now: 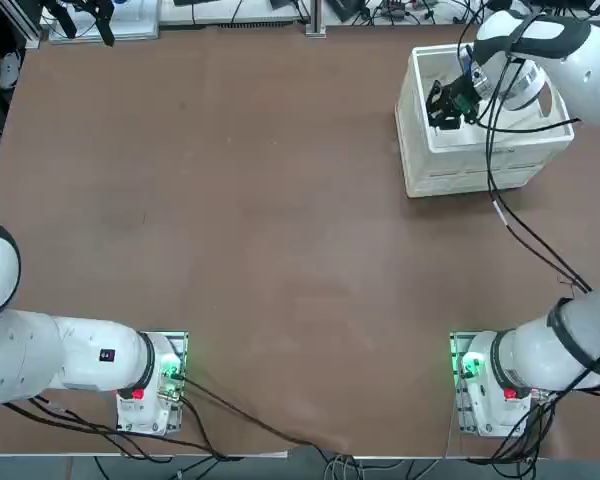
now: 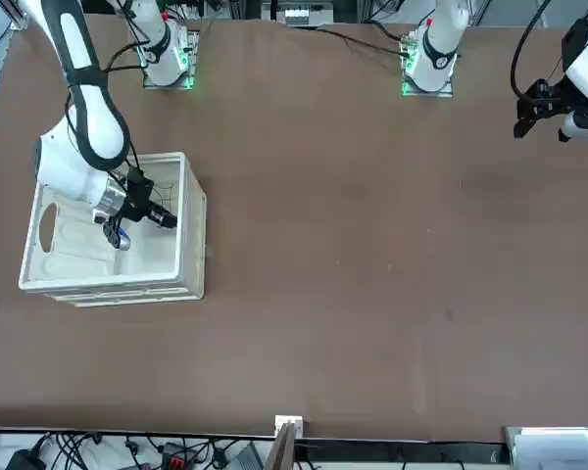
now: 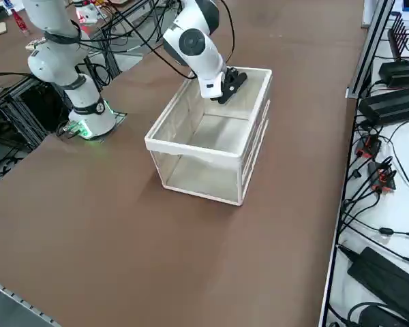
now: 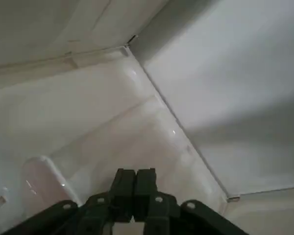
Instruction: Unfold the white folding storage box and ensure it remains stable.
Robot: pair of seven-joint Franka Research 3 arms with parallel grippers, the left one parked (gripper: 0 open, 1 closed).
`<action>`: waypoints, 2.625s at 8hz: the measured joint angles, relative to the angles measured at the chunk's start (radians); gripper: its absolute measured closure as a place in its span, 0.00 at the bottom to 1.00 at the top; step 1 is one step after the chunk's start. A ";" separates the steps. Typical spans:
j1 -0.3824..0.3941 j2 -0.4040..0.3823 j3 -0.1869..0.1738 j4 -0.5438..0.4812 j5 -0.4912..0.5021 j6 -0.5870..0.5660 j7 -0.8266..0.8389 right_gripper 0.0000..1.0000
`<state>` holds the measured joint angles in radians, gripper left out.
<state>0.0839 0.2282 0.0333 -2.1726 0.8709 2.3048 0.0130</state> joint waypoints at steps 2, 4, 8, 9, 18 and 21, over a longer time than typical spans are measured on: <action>-0.002 -0.008 -0.007 0.027 -0.035 -0.021 -0.011 0.98; -0.009 -0.027 -0.037 0.048 -0.322 -0.058 0.006 0.98; -0.043 -0.019 -0.171 0.047 -0.854 -0.090 0.029 0.98; -0.062 -0.005 -0.184 0.048 -0.934 -0.090 0.029 0.98; -0.122 0.045 -0.127 0.286 -1.123 -0.384 0.044 0.96; -0.123 -0.073 -0.105 0.458 -0.968 -0.550 0.024 0.67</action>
<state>-0.0391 0.1547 -0.0715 -1.7151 -0.0969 1.7551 0.0366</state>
